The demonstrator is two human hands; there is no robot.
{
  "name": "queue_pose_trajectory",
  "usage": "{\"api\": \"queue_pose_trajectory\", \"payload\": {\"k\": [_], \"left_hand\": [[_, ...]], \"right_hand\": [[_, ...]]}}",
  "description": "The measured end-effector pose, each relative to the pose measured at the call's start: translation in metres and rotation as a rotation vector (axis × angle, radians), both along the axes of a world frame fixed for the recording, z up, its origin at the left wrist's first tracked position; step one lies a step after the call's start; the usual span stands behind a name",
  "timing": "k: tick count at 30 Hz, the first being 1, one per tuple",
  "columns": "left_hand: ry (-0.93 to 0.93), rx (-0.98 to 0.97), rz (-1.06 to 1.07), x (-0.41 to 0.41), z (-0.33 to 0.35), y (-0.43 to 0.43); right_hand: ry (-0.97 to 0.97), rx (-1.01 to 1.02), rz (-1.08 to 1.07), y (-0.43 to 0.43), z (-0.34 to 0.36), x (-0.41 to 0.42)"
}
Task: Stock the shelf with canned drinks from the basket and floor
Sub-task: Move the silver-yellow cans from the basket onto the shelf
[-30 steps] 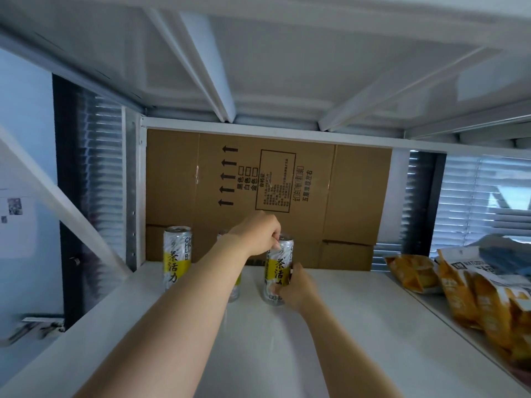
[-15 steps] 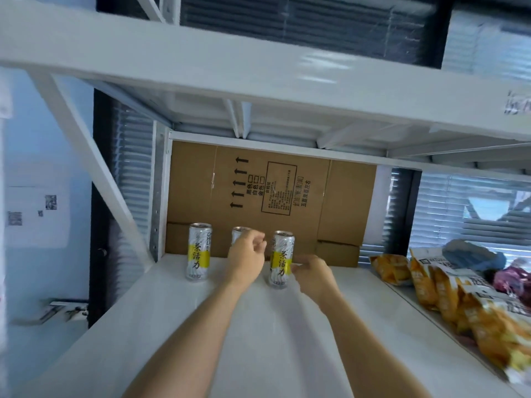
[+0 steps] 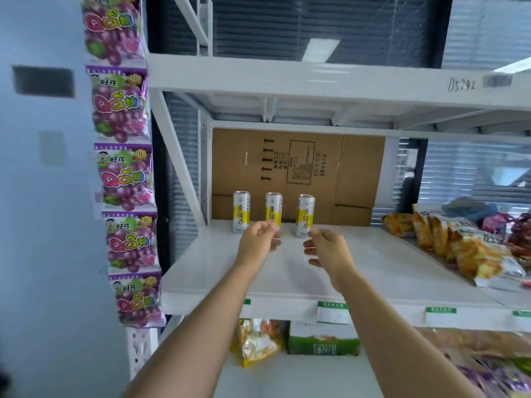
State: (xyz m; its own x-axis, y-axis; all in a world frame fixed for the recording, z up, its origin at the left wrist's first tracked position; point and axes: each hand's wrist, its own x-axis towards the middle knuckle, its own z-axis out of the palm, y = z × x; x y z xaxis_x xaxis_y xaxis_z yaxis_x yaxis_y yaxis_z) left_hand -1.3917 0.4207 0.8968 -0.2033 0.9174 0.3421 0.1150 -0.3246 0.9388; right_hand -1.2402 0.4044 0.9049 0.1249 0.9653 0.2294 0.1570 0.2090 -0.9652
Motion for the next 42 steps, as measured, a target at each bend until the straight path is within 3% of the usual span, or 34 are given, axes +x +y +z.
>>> {"api": "queue_pose_trajectory", "payload": {"k": [11, 19, 35, 42], "left_hand": [[-0.050, -0.024, 0.154, -0.013, -0.038, -0.198], [-0.116, -0.041, 0.316, -0.091, -0.085, -0.319], [-0.192, -0.255, 0.795, -0.386, -0.182, -0.646], [-0.242, -0.389, 0.968, -0.467, -0.242, -0.751]], "right_hand": [[0.132, -0.072, 0.244, -0.173, -0.035, -0.020], [0.118, -0.116, 0.398, -0.278, -0.073, -0.100], [0.112, -0.324, 0.878, -0.512, -0.178, -0.418], [-0.028, -0.452, 1.080, -0.577, -0.248, -0.521]]}}
